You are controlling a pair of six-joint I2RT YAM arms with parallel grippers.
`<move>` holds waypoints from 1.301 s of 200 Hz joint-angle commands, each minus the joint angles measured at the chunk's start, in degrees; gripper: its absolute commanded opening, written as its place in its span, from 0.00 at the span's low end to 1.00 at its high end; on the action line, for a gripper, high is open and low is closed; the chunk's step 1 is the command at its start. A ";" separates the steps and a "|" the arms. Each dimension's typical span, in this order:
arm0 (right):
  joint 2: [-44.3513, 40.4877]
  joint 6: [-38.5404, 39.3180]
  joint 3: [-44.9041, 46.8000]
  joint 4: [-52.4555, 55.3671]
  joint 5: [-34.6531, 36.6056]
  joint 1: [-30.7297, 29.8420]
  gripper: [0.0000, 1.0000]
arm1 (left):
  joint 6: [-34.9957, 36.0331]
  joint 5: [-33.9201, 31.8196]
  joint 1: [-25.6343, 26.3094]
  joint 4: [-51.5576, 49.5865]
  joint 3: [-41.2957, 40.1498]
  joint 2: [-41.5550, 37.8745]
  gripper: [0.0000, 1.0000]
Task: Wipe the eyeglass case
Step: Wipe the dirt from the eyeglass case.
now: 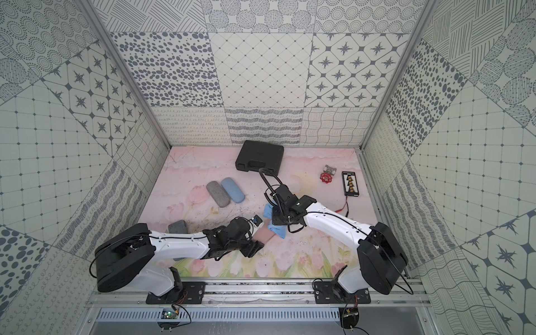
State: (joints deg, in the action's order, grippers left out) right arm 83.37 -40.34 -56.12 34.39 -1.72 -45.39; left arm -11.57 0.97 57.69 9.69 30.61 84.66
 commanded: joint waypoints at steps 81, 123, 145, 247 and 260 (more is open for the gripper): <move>5.34 8.17 -3.19 10.72 10.72 6.63 0.00 | 0.24 -0.97 0.36 0.59 0.77 -0.11 0.42; 4.77 5.70 -6.10 7.98 2.57 2.88 0.00 | 0.51 -1.28 0.32 0.51 1.68 0.42 0.42; 4.41 -1.20 -2.10 -2.00 -9.51 0.62 0.00 | 0.56 -1.28 0.31 0.03 2.12 0.58 0.42; 0.92 13.36 -0.81 8.44 9.62 10.93 0.00 | 0.33 -2.01 0.31 -0.61 1.91 0.12 0.43; 0.39 12.85 -2.53 8.91 8.13 9.21 0.00 | 0.25 -2.18 0.33 -0.45 1.90 0.23 0.43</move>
State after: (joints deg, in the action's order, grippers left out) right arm 86.70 -32.14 -54.63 37.30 -2.02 -33.19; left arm -10.94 -0.40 58.02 7.29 32.18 85.17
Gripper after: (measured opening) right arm 0.156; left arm 0.715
